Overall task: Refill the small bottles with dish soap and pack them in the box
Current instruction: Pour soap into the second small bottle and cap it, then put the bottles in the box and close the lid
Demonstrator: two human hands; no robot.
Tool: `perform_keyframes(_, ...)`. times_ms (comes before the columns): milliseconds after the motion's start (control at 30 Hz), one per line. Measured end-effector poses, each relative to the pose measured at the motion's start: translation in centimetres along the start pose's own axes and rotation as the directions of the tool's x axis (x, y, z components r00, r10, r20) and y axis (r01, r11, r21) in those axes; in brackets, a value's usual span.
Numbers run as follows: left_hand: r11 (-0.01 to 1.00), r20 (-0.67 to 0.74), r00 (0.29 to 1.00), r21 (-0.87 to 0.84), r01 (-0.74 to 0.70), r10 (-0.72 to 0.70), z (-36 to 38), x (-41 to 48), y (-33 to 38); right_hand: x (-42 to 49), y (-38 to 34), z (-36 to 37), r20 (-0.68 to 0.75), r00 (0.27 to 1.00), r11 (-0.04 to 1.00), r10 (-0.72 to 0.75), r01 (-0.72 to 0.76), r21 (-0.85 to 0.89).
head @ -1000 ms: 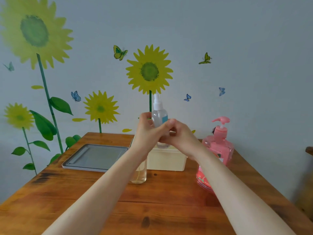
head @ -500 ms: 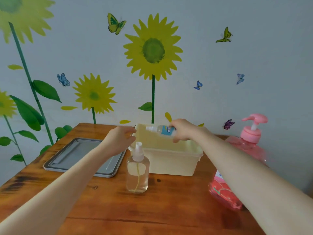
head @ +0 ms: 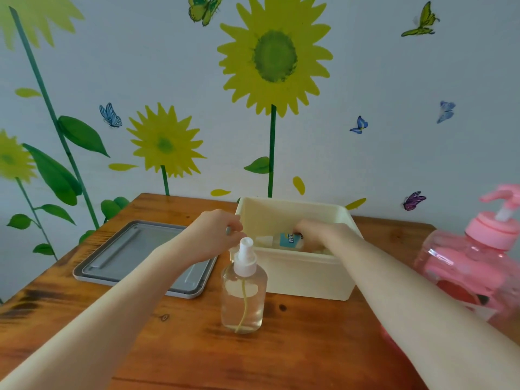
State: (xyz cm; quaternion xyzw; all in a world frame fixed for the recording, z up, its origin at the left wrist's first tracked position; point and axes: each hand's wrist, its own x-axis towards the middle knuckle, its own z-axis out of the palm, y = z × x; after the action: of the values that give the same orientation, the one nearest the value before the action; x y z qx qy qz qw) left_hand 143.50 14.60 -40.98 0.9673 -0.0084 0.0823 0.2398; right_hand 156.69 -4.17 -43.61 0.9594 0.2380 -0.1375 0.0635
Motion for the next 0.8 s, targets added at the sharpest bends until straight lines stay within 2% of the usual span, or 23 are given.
perform_keyframes(167, 1.0, 0.008, 1.0, 0.018, 0.003, -0.003, 0.0, 0.1, 0.0, -0.2, -0.1, -0.1, 0.009, 1.0, 1.0, 0.028, -0.028, -0.01)
perform_keyframes(367, 0.999, -0.029, 1.0, -0.045, 0.007, -0.008, -0.1, -0.3, 0.3, -2.7, -1.0, -2.2, -0.076, 0.997, 0.995, 0.03, -0.022, 0.102)
perform_keyframes(600, 0.951, -0.281, 0.959, -0.304, -0.046, -0.043, -2.5, -2.2, 2.5, -8.6, -3.0, -7.0, -0.232, 0.973, 0.971, -0.008, 0.062, 0.229)
perform_keyframes(800, 0.921, -0.368, 0.928, -0.377, -0.097, -0.053, -3.1, -5.8, 3.0, -14.8, -5.1, -7.6, -0.318, 0.946, 0.913, -0.064, 0.185, 0.364)
